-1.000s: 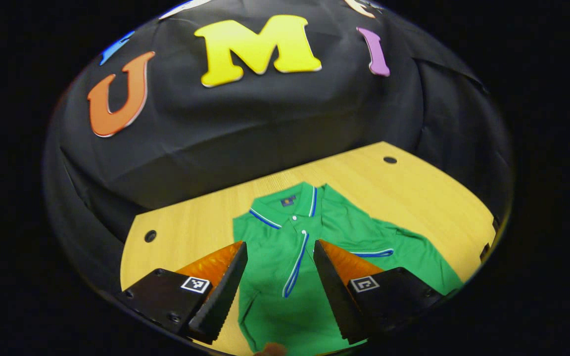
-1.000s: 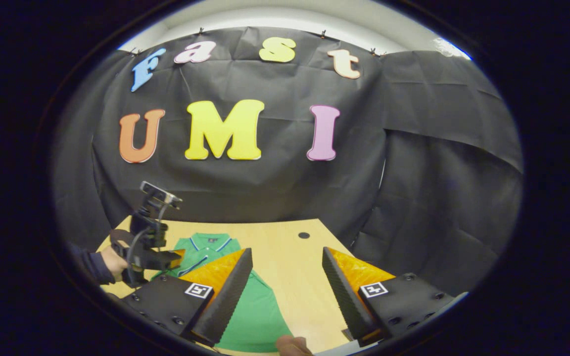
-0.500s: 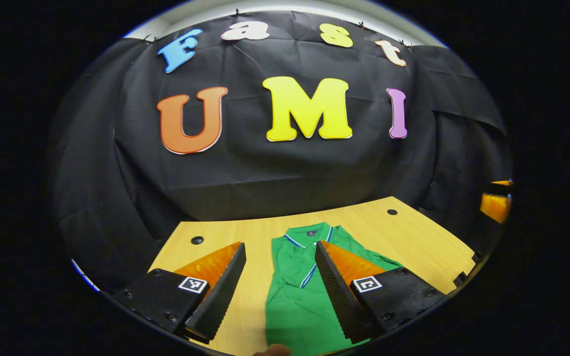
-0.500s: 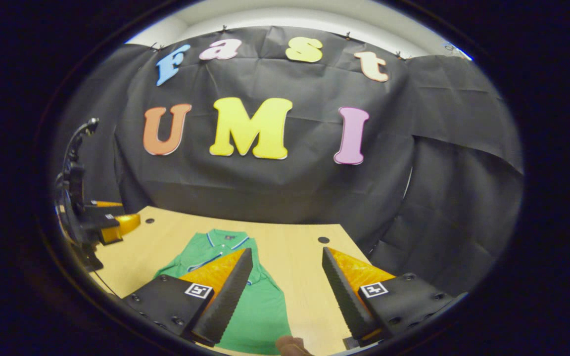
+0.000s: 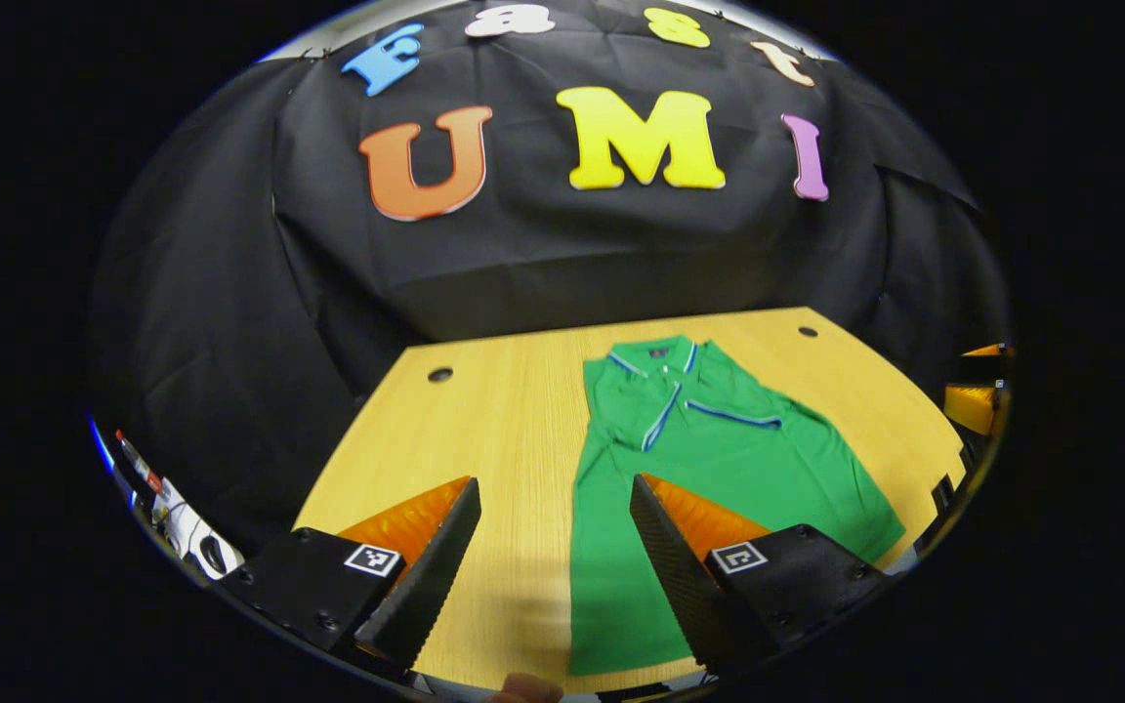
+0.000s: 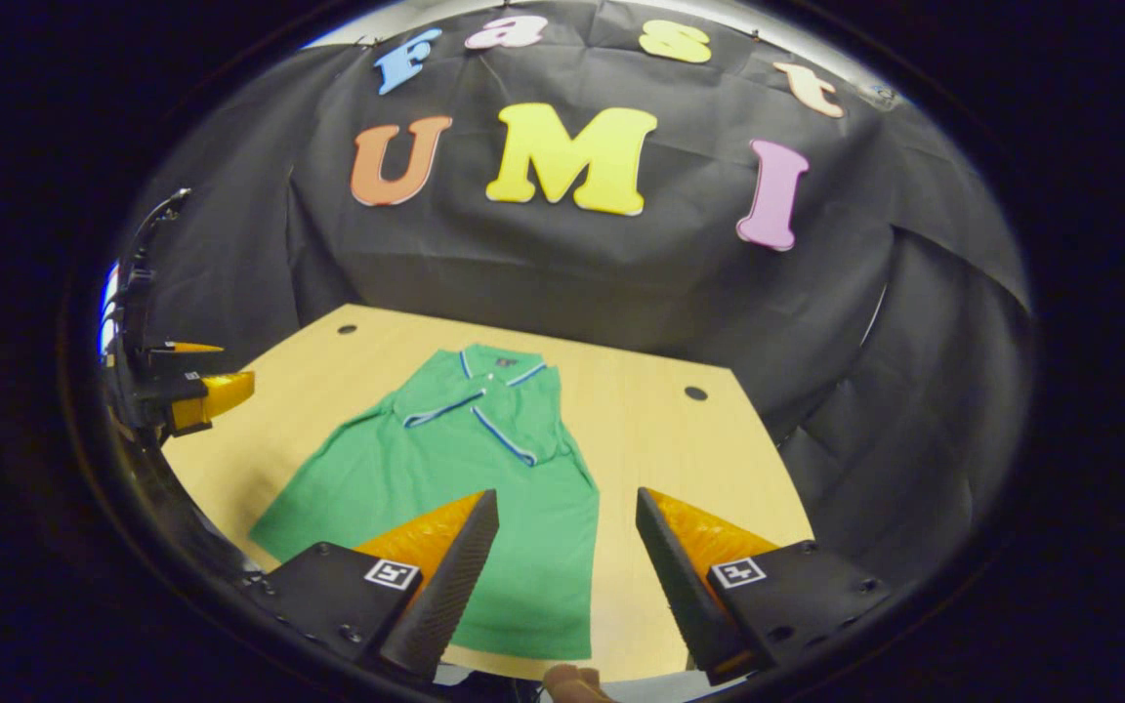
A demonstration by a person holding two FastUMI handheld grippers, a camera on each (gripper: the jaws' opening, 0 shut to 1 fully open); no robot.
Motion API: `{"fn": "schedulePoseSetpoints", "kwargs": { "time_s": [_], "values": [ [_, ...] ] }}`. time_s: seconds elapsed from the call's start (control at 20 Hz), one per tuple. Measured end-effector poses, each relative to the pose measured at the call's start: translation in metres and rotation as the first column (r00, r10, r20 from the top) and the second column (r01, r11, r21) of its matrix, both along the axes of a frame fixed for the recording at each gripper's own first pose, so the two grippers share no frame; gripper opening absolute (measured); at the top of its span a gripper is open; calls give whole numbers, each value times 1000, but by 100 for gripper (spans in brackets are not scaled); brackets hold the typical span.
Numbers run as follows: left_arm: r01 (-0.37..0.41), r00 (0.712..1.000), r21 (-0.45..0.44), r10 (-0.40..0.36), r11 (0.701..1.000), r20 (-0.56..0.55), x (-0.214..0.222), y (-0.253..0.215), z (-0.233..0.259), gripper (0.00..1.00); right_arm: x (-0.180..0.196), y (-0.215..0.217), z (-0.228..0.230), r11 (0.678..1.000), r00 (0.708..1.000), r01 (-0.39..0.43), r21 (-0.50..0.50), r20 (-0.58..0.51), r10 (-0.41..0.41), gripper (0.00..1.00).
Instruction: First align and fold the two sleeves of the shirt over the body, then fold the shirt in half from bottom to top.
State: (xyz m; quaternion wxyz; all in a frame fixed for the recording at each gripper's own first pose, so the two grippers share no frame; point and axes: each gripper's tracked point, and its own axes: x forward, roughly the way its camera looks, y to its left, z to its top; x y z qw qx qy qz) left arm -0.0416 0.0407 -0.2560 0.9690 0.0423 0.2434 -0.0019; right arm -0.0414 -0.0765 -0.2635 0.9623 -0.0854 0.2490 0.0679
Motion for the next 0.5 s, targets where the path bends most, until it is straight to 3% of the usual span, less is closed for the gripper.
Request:
{"fn": "schedulePoseSetpoints", "kwargs": {
  "time_s": [0.2,0.35,0.5],
  "values": [
    [-34,981,-45,24,998,-191,-36,-2,-80,99,-19,-5,-57,1000,988,6,0,-156,-5,91],
    [-71,938,-50,50,996,-343,-71,4,-122,100,-30,-16,-94,1000,965,23,-14,-260,-26,93],
    [-116,889,-73,71,991,-453,-93,7,-144,100,-49,-22,-134,999,921,38,11,-388,-30,92]
  ]
}}
